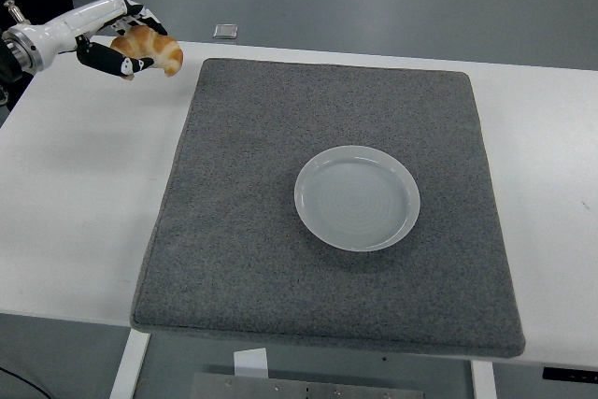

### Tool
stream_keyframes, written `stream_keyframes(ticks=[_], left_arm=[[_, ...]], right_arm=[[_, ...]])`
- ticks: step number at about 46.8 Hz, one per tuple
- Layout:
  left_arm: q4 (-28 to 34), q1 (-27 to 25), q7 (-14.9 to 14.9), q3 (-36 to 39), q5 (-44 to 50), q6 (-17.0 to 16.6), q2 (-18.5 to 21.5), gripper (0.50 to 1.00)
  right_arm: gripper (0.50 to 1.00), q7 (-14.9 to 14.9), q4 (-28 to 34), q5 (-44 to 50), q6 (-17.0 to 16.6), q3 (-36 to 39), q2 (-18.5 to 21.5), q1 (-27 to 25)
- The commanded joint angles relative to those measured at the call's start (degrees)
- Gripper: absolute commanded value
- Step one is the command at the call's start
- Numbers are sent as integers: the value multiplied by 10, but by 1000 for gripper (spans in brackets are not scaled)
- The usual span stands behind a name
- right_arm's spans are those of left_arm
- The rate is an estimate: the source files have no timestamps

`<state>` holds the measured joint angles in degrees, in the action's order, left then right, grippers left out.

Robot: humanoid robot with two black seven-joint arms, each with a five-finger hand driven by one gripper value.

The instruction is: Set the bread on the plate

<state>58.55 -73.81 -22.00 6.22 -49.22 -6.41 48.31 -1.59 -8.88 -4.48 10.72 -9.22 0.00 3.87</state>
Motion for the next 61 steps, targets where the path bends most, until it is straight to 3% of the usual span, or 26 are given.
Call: stream_keyframes(ticks=[1,12,30,40,52,61], left_arm=[[0,-40,3,0,0,31,0,500],[0,-158,11,1,1,74,-22,500],[-3,-194,41,0,1,64,-174,500],[28,-201,41,-3,2,29,-231,500],[145,-188,43,4,-1,-13,-238,500],[143,-113,34,3,-26,-27,-252,500]], right_arm=[[952,0,0,0,0,0,0,0],[952,0,0,0,0,0,0,0],[954,0,0,0,1,0,0,0],[952,0,0,0,1,0,0,0],[952,0,0,0,1,0,0,0],[952,0,0,0,1,0,0,0]])
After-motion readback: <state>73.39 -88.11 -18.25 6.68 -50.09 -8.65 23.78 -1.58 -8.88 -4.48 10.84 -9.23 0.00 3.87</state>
